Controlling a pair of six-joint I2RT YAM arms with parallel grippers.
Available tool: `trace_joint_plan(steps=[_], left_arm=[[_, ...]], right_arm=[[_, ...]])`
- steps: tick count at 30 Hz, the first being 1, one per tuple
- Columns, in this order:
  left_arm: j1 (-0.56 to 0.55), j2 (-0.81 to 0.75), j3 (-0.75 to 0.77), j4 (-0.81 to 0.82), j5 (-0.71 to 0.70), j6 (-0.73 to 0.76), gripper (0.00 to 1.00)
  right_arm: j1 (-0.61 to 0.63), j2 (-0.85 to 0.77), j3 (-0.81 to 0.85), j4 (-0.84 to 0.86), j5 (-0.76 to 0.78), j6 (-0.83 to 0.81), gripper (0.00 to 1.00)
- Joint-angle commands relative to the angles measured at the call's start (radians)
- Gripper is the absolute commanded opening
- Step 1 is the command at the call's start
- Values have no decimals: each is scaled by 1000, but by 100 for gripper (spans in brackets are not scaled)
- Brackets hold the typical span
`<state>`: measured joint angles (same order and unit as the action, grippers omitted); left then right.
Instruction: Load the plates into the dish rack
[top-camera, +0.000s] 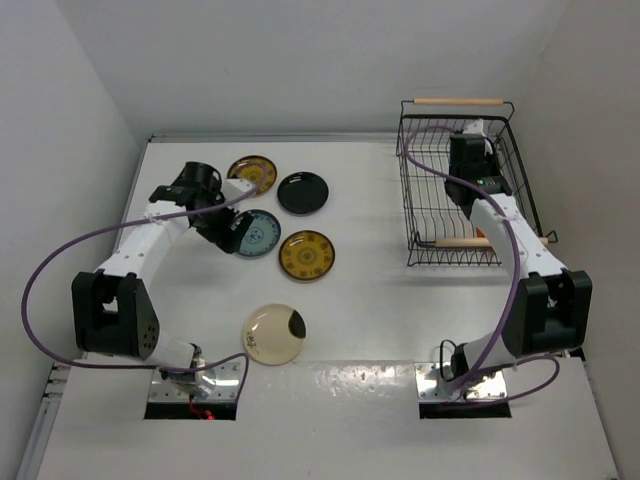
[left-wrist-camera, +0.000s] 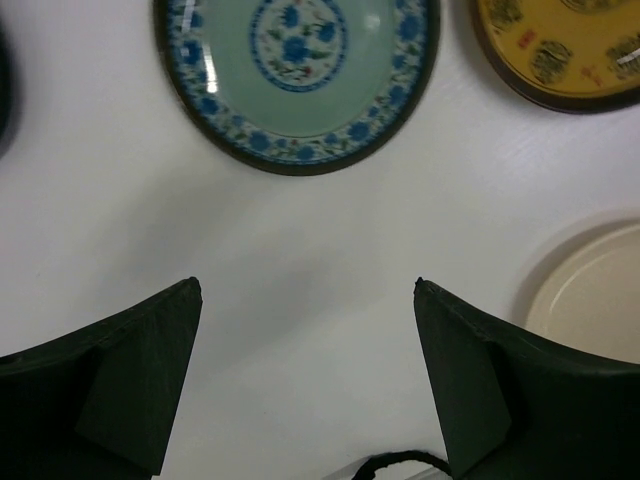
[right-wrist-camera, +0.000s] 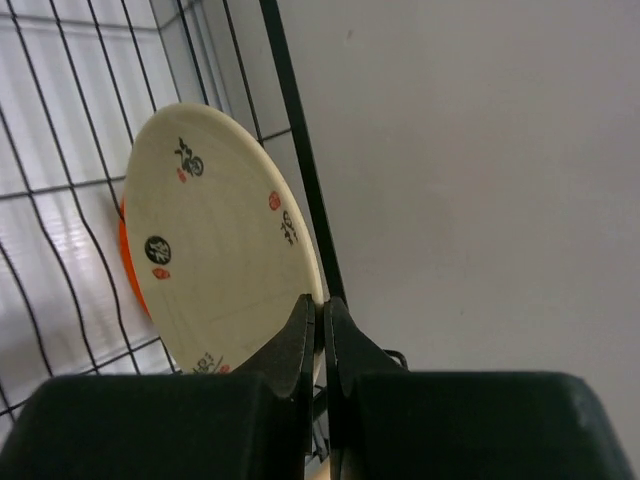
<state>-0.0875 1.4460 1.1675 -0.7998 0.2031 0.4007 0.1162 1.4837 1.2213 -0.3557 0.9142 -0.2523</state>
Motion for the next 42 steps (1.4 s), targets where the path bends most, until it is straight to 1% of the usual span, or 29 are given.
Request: trace_joint_plan(steps=[1,2,3,5,7,9,11,16,18,22,26,30,33,37,42], left_arm=[[-35,17,-11,-33,38,44,92],[-44,28,-11,-33,38,44,92],[-44,28,-11,-33,38,44,92],[-44,39,-2,-33,38,44,92],[-44,50,7,-33,38,44,92],[-44,59,8,-33,38,44,92],[-44,69,8,-33,38,44,92],[-54,88,26,-33,38,53,92],[-54,88,35,-33,38,53,92],[-54,88,44,-33,38,53,92],[-54,97,53,-42,47,53,92],[-54,106,63,-42,47,53,92],[-54,106,73,-42,47,63,92],[-54,106,73,-42,56,63,92],[-54,106,73,-42,65,63,92]], right_arm=[[-44,-11,-52,127,5,-12,0],[-50,-4,-58,109,-11,-1,0],[-84,3,-62,92,-47,63,0],[-105,19,-63,54,-98,112,0],[-108,30,-81,35,-110,148,0],[-112,38,-98,29,-159,195,0],[-139,47,-114,30,-172,203,0],[-139,101,-146,84,-176,162,0],[-136,116,-149,90,-149,144,0],[-136,81,-178,129,-149,114,0],[-127,32,-152,136,-189,96,0],[-124,-35,-134,170,-167,71,0],[-124,-51,-147,201,-135,24,0],[-124,-63,-210,248,-138,-18,0],[-138,-40,-238,293,-133,-54,0]])
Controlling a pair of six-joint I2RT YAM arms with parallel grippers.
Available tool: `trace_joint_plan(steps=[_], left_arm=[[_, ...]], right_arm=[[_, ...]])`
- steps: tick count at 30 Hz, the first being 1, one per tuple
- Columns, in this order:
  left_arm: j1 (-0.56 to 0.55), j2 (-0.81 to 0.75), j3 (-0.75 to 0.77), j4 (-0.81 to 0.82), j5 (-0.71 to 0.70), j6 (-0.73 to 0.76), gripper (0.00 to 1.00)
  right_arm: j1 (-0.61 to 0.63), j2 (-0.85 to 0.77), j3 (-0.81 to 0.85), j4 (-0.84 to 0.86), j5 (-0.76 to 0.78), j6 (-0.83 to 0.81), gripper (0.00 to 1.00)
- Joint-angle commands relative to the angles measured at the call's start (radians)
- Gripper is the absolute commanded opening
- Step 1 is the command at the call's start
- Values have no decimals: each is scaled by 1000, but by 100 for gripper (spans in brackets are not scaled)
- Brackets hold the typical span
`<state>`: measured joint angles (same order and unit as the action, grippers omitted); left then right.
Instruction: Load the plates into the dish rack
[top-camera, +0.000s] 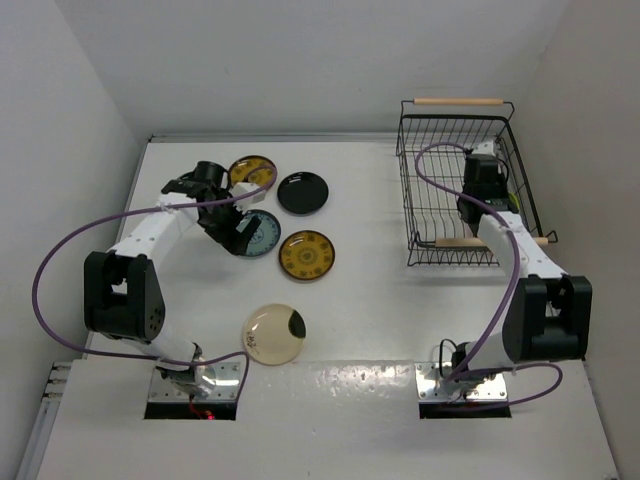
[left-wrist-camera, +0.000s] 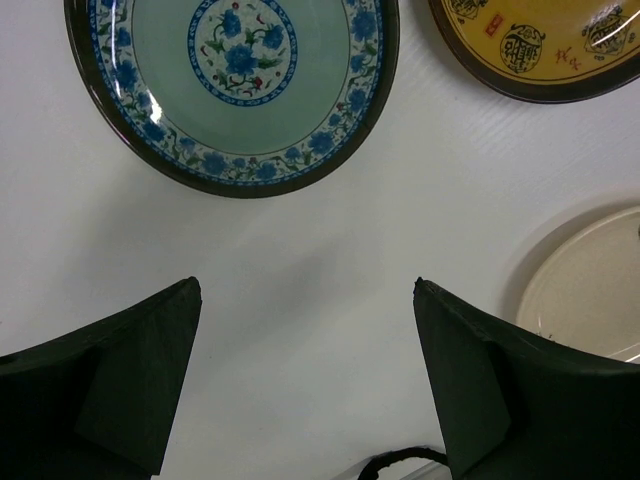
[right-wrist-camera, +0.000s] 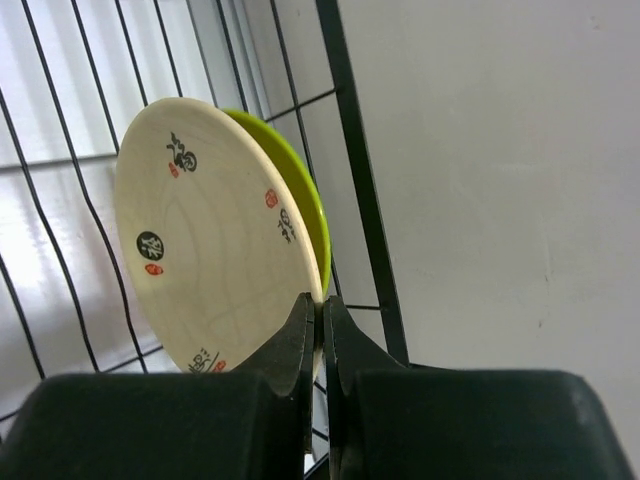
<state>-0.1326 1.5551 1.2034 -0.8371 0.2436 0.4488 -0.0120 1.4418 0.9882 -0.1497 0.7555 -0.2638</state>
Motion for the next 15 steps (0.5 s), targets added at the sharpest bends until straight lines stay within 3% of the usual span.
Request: trace_joint_plan(steps=[1,7,11,15], left_arm=[[-9,-3,38,-5,25,14,92],[-29,-12,19,-23,25,24,92],[-38,-21,1,-52,51,45,92],[-99,-21,-34,-126,72,132,92]], right_arm=[[-9,17,-6,90,25,-48,0],[-8,42,-46,110,19,-52,0],[-8,42,-56,35,-36,9,0],[-8,46,-59,16,-79,46,0]])
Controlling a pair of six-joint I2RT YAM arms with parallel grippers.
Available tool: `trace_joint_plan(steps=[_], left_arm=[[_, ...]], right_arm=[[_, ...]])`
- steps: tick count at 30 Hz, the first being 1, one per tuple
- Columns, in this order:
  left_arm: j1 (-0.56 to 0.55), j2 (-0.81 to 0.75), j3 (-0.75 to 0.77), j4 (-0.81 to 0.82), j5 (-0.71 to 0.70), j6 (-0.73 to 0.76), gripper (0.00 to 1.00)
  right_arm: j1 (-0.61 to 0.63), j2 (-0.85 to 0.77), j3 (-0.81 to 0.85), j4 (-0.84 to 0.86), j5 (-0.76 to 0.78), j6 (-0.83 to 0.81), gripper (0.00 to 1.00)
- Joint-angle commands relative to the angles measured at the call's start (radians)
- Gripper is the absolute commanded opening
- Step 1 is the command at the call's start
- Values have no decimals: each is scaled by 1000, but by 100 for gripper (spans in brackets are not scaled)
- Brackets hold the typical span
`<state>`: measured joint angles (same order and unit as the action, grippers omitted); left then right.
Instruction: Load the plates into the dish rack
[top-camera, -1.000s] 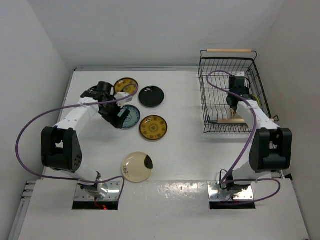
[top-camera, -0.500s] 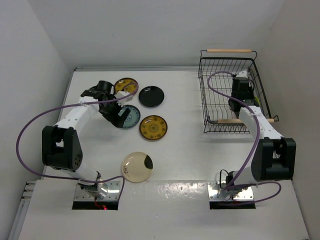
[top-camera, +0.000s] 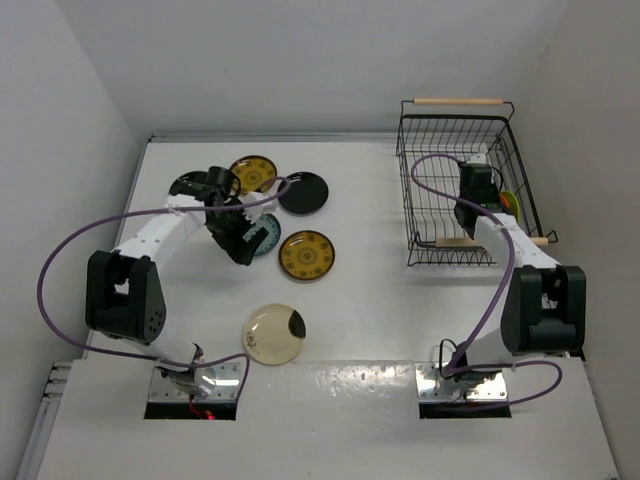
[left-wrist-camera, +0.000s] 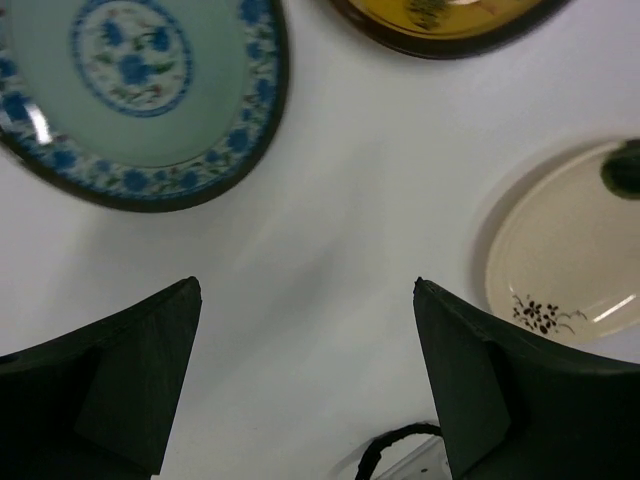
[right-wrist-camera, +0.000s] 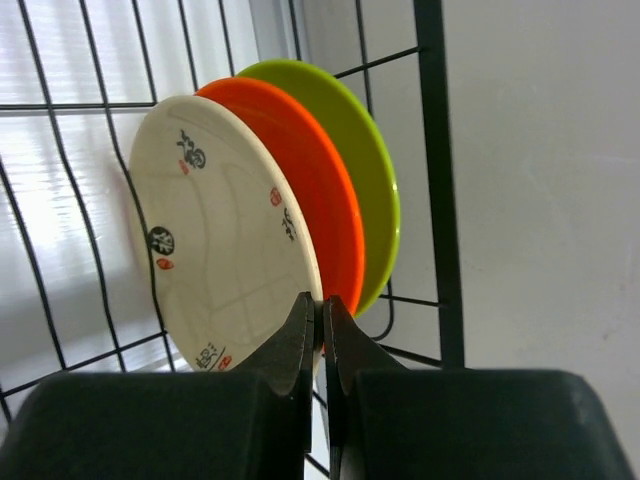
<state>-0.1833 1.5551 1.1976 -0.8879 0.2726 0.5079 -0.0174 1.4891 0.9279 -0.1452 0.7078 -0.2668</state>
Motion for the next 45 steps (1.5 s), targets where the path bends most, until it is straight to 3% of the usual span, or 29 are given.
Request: trace_joint_plan(steps=[1,3,10,14,17,21,27,28,36,37,45], left_arm=[[-73,-32,-29,-85,43,99,92],[-91,-44,-55,-94,53,118,92],[-156,-56,-144,-105,74,159,93],[-189,-56,-191,-85,74,181,93],[-199,-47,-202,-65,54,181,93],[-173,-75,-202,-22,14,132,93],[-15,-112,-119,72,62,5,93],[8,-125,-110,92,62,-20,93],[223,-211,-98,217,-74,-233,93],[258,-220,-98,218,-104,-244,93],[373,-323,-204,218,-151,-253,94]], right_arm=[[-3,-1,2,13,-31,54,0],[-9,-1,5,12,-30,60,5],[-27,-3,37,-39,-47,80,37],[-32,-26,89,-82,-77,86,68],[-12,-52,170,-172,-117,156,85],[83,-144,282,-283,-165,250,94],[350,-345,181,-286,-439,507,81],[466,-343,140,-277,-494,593,80],[904,-3,60,-88,-735,770,80],[960,54,72,-74,-748,788,76],[1065,318,68,56,-915,902,67]])
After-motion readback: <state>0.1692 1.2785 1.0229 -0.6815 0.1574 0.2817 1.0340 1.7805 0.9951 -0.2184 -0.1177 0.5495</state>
